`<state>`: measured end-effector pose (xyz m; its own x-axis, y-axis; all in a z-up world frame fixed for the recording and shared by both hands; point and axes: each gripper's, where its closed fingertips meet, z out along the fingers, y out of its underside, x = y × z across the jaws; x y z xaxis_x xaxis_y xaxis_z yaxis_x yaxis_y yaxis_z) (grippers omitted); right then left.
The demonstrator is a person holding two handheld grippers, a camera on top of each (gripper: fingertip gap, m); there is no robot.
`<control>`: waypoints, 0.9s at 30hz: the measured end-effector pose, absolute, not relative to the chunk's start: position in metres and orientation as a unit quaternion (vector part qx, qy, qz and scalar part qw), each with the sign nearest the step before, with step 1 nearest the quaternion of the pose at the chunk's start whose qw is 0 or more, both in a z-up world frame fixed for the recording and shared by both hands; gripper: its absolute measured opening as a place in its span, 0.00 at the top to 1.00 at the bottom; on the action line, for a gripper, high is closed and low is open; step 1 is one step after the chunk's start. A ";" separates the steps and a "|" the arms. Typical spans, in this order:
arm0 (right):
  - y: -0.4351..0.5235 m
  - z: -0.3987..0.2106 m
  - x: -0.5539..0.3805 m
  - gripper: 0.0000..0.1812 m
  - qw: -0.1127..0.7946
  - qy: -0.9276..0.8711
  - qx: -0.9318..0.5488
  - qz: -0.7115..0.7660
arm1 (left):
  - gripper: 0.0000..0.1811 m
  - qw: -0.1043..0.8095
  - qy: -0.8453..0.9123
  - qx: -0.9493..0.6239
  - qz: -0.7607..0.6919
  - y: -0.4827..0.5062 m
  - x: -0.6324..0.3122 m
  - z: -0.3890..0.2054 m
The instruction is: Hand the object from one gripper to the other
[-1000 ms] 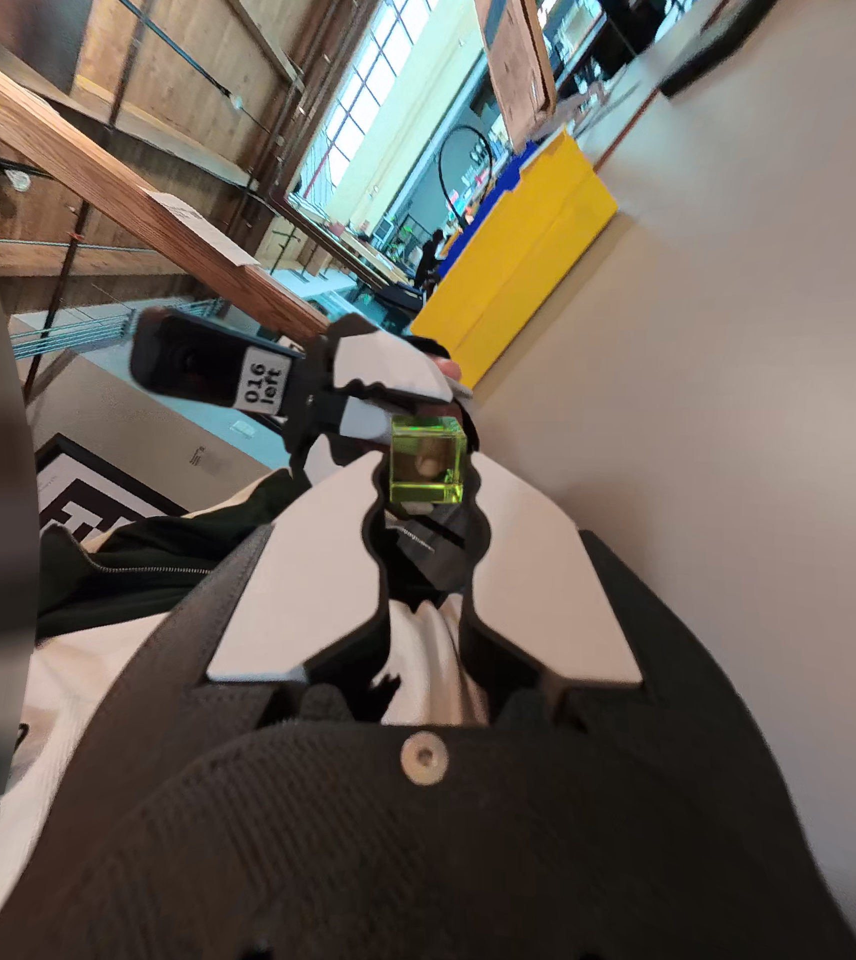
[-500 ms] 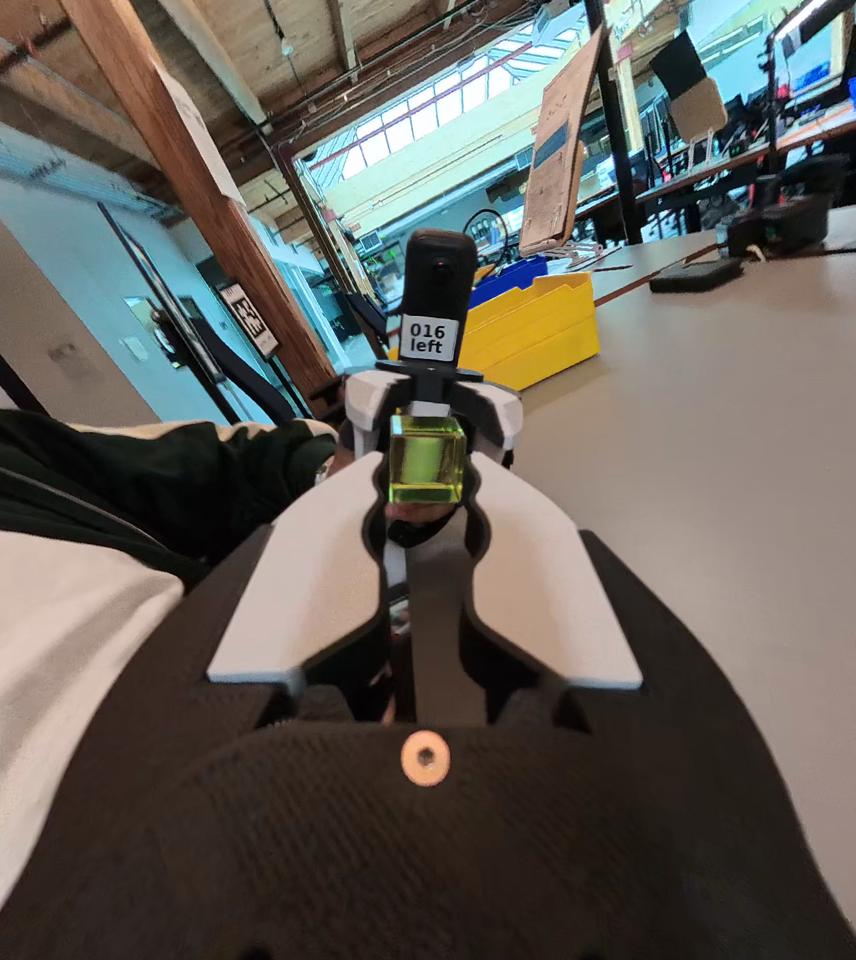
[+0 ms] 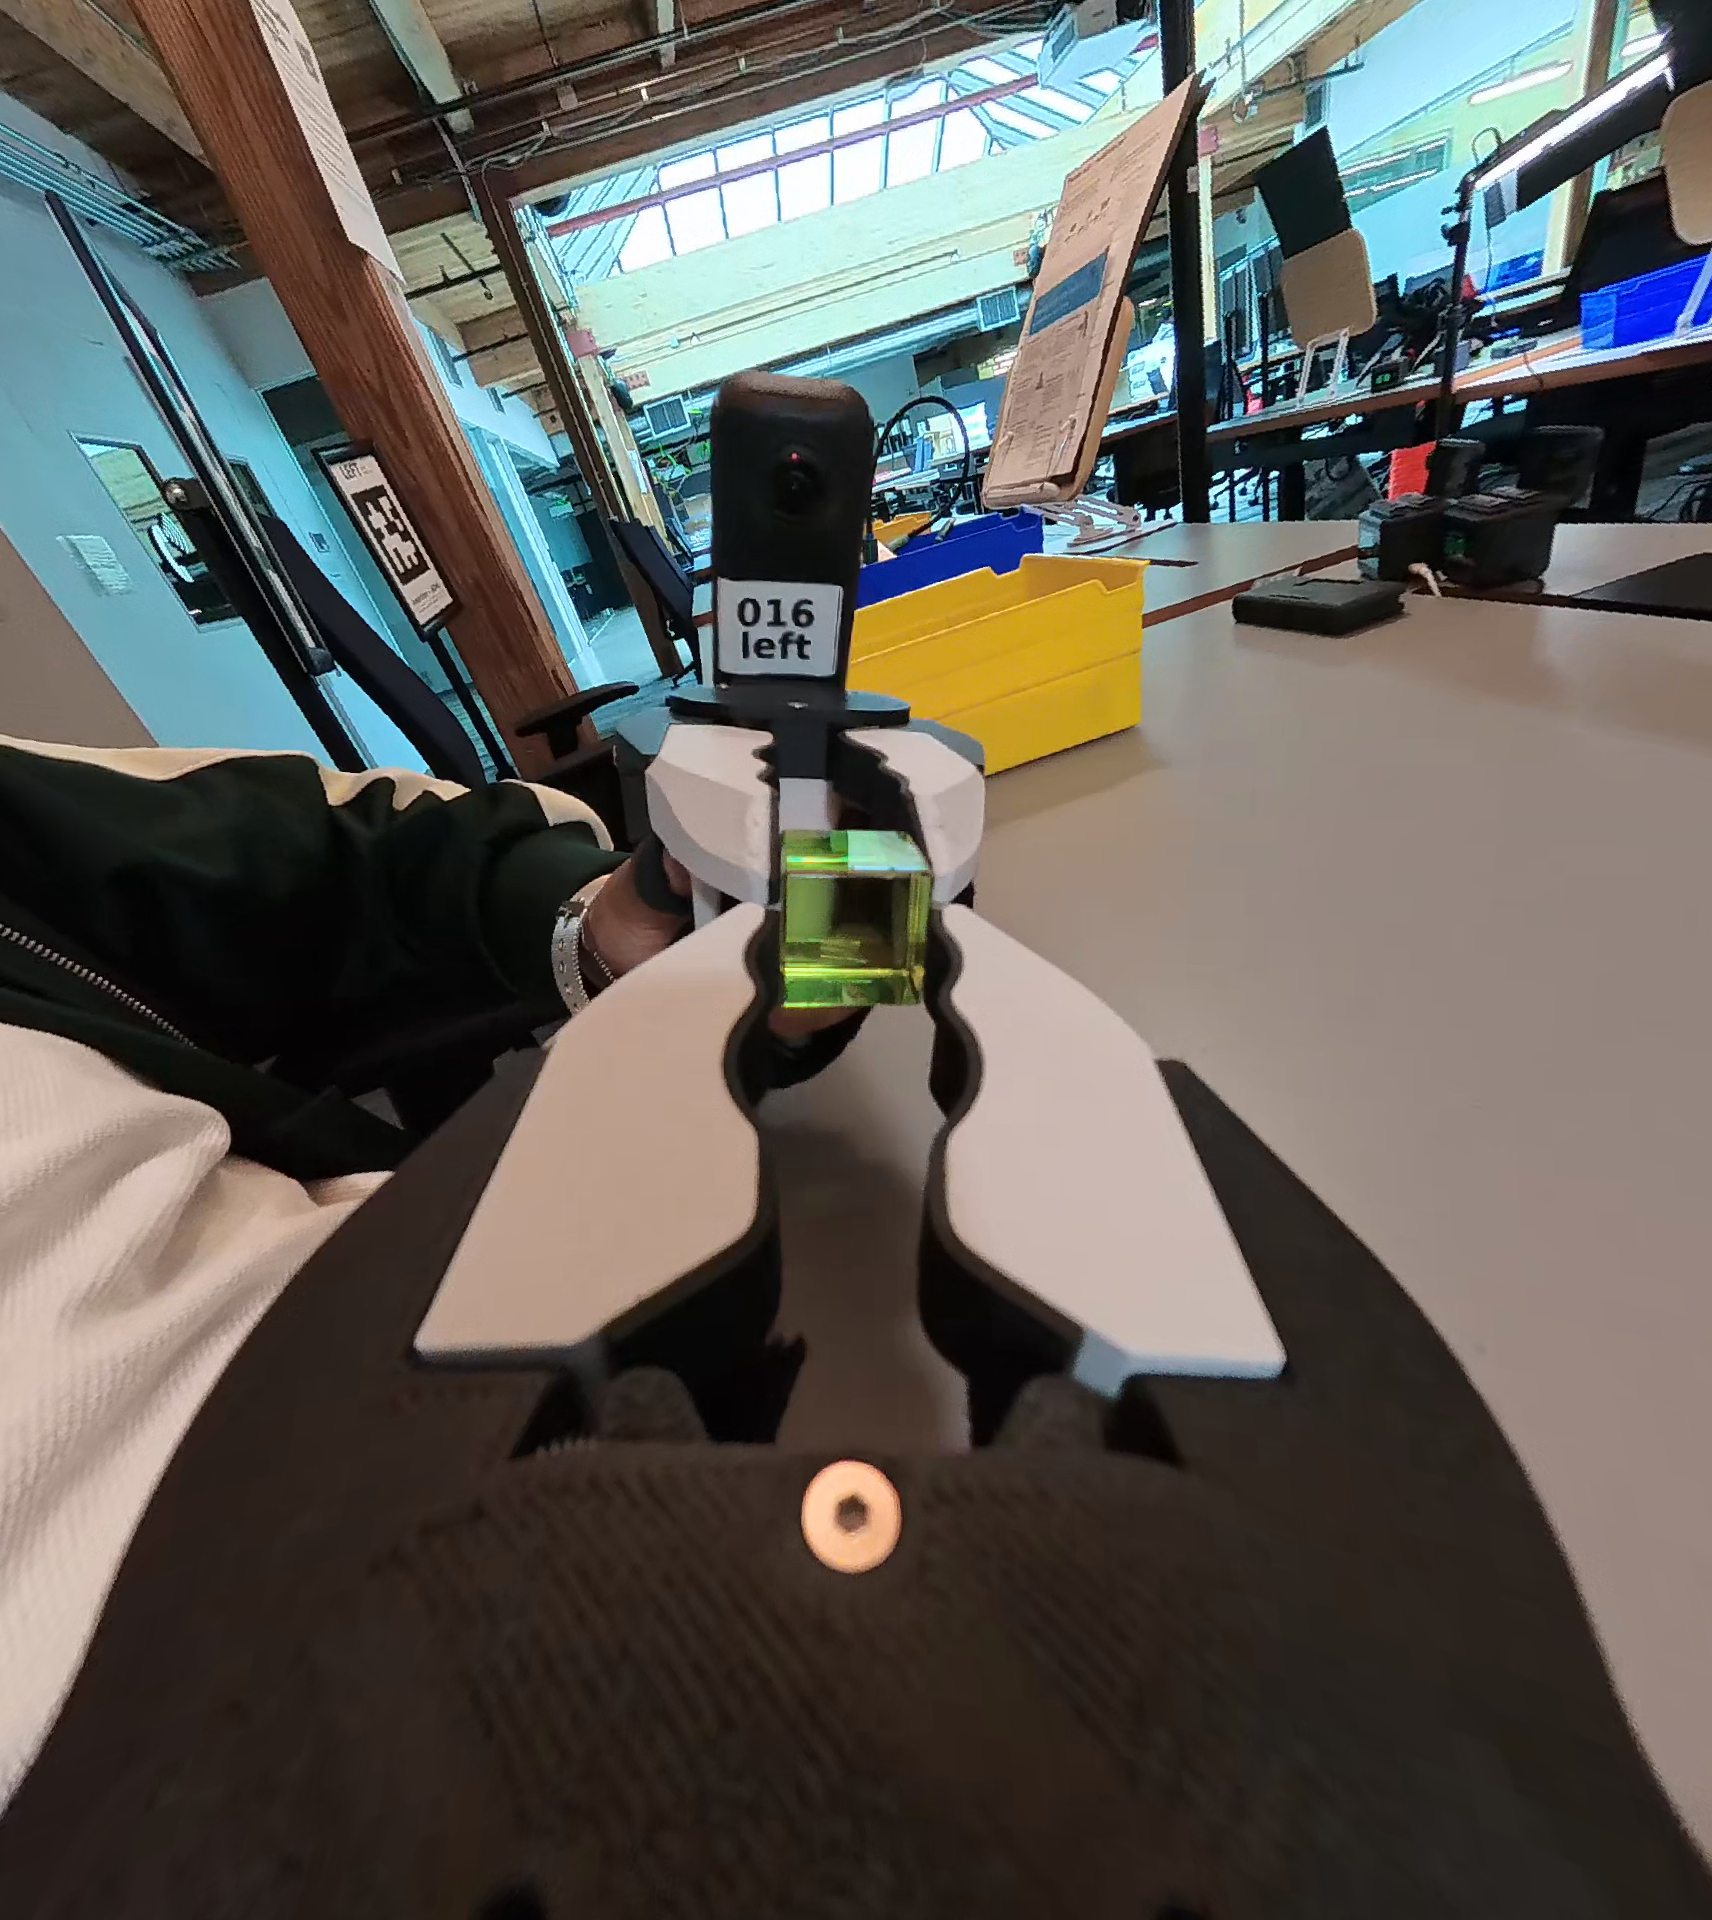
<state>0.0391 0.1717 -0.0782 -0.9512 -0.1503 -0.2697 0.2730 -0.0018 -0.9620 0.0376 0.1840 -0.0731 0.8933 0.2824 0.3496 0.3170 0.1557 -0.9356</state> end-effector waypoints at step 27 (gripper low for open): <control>0.183 -0.089 0.049 0.85 -0.219 0.702 -0.279 -0.618 | 0.86 0.697 -0.293 -0.598 -0.266 0.193 0.050 -0.086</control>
